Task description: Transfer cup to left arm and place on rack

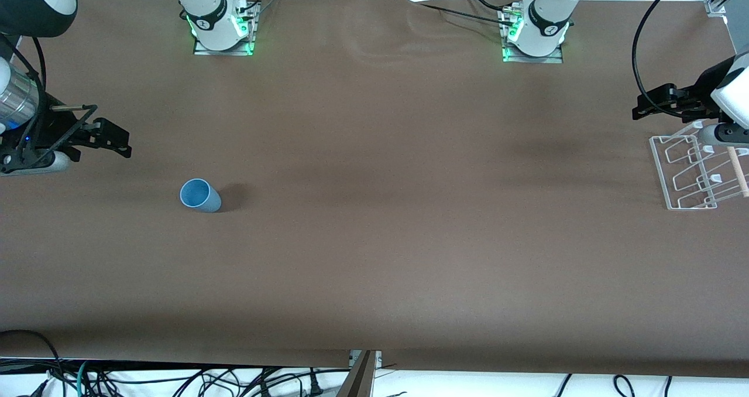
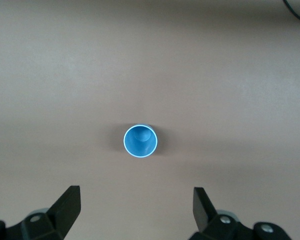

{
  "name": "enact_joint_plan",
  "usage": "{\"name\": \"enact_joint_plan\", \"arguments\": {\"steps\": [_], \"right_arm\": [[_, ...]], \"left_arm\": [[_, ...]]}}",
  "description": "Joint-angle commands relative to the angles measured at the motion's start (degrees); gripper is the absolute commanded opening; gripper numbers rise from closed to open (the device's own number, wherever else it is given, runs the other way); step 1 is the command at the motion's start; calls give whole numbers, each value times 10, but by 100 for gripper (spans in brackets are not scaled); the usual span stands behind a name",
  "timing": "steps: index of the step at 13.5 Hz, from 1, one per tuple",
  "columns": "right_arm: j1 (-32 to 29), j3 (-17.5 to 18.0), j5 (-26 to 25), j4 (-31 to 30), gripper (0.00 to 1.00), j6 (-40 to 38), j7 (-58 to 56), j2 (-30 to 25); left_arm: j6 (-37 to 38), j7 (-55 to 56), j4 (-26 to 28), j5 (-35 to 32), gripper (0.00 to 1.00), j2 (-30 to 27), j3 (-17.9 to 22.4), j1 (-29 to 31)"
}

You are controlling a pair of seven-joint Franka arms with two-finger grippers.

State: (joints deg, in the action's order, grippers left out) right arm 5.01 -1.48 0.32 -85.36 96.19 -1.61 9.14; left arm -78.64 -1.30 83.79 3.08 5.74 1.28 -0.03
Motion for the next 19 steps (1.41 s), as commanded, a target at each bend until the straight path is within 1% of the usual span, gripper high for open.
{"name": "enact_joint_plan", "arguments": {"steps": [1, 7, 9, 11, 13, 16, 17, 19], "right_arm": [[-10, 5, -6, -2, 99, 16, 6, 6], [-4, 6, -8, -3, 99, 10, 2, 11], [-3, 7, -7, -9, 99, 5, -6, 31], [-1, 9, -4, -10, 99, -14, -22, 40], [19, 11, -8, -10, 99, -44, -23, 53], [12, 9, -4, -17, 99, -19, -60, 97], [11, 6, -4, -33, 99, 0, -67, 104], [-3, 5, -9, -81, 99, 72, -81, 108]], "left_arm": [[3, -1, -16, 11, 100, 8, -4, 6], [3, -1, -16, 11, 100, 7, -4, 6], [3, -1, -16, 11, 100, 8, -4, 6], [3, -1, -16, 11, 100, 8, -4, 6], [3, -1, -16, 11, 100, 8, -4, 6], [3, -1, -16, 11, 100, 8, -4, 6], [3, -1, -16, 11, 100, 8, -4, 6], [3, -1, -16, 11, 100, 8, -4, 6]]}}
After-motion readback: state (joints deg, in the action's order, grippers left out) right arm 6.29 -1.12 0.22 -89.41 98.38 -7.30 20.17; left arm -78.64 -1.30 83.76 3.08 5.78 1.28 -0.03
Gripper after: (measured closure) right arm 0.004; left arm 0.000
